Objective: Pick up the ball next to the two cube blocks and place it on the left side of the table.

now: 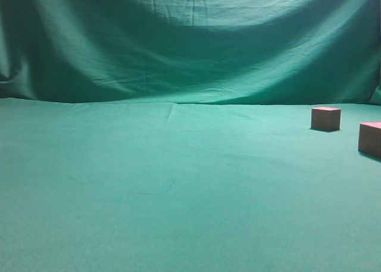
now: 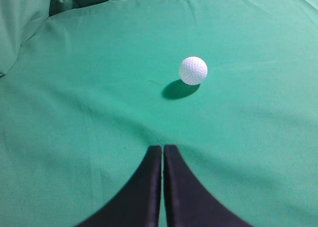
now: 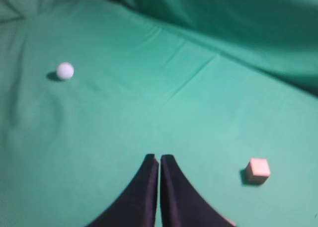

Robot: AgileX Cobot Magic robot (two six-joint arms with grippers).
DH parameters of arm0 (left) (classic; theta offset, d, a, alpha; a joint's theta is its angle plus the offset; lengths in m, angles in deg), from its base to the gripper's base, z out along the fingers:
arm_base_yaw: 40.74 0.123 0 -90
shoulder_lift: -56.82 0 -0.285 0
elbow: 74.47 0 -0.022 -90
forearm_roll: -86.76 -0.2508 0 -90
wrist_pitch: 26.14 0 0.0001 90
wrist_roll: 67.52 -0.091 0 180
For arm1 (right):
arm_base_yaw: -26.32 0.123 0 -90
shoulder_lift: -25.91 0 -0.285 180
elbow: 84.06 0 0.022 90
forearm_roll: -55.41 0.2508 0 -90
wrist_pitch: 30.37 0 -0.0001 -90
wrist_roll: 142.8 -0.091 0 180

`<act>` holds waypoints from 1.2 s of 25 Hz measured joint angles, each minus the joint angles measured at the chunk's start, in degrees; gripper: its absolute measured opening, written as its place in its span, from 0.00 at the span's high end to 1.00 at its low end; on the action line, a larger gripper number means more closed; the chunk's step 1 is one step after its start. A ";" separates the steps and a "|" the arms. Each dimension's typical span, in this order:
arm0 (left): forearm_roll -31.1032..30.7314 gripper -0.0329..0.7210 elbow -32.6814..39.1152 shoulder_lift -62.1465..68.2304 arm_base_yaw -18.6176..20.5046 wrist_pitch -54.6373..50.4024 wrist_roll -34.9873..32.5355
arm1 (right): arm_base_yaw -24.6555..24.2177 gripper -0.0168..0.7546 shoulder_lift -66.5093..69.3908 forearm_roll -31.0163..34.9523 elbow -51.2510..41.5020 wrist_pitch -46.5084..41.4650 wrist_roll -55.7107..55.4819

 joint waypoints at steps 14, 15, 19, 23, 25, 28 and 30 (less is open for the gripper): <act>0.00 0.96 0.00 0.00 0.00 0.00 0.00 | -31.07 0.98 -22.91 -0.77 -30.27 19.02 -0.09; 0.00 0.96 0.00 0.00 0.00 0.00 0.00 | -32.44 0.98 -24.49 -0.77 -32.25 19.27 -0.09; 0.00 0.96 0.00 0.00 0.00 0.00 0.00 | -37.18 0.98 -31.43 -0.66 -38.75 19.95 -0.09; 0.00 0.96 0.00 0.00 0.00 0.00 0.00 | -39.32 0.98 -33.17 -0.66 -43.83 20.36 -1.43; 0.00 0.96 0.00 0.00 0.00 0.00 0.00 | -39.32 0.98 -33.17 -0.56 -45.69 20.46 -2.51; 0.00 0.96 0.00 0.00 0.00 0.00 0.00 | -39.32 0.98 -33.17 -0.56 -46.31 20.18 -4.50; 0.00 0.96 0.00 0.00 0.00 0.00 0.00 | -39.32 0.98 -33.17 -0.56 -46.31 18.77 -5.36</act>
